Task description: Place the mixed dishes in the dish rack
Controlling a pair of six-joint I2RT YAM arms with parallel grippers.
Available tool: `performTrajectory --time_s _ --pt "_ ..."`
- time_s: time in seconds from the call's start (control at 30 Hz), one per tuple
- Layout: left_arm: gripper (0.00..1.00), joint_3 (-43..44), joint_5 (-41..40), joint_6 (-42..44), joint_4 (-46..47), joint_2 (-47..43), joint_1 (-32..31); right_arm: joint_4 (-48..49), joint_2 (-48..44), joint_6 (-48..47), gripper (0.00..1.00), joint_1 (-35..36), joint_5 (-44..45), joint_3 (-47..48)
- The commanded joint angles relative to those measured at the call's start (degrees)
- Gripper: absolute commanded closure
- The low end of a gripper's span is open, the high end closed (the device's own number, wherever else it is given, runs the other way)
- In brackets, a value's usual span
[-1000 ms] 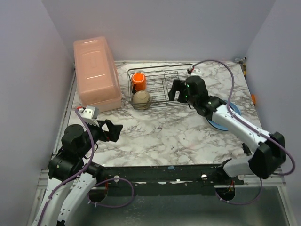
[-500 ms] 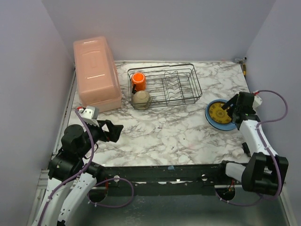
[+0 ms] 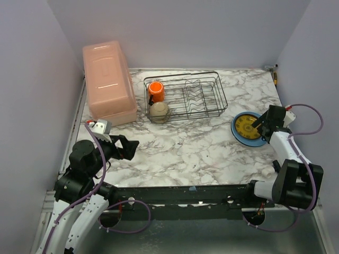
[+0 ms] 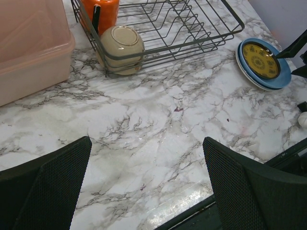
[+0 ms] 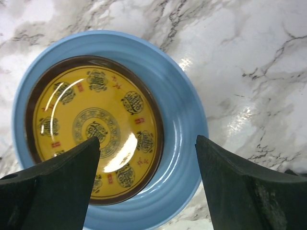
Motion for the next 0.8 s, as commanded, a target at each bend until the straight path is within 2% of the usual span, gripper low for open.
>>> performTrajectory --time_s 0.0,0.3,0.43,0.63,0.77 --pt "0.02 -0.4 0.9 0.6 0.6 1.1 0.3 0.4 2.9 -1.4 0.16 -0.2 4.3 -0.6" --pt "0.01 -0.1 0.0 0.5 0.1 2.9 0.4 1.7 5.3 -2.0 0.18 -0.2 1.9 -0.1" --pt "0.01 -0.2 -0.5 0.5 0.0 2.7 0.5 3.5 6.3 -1.4 0.24 -0.2 -2.7 -1.3" --pt "0.02 0.0 -1.1 0.3 -0.2 3.2 0.7 8.6 7.1 1.2 0.36 -0.2 -5.6 -5.3" --pt "0.02 0.0 -1.5 0.3 -0.4 2.6 0.7 10.8 7.9 2.0 0.56 -0.2 -5.7 -7.9"
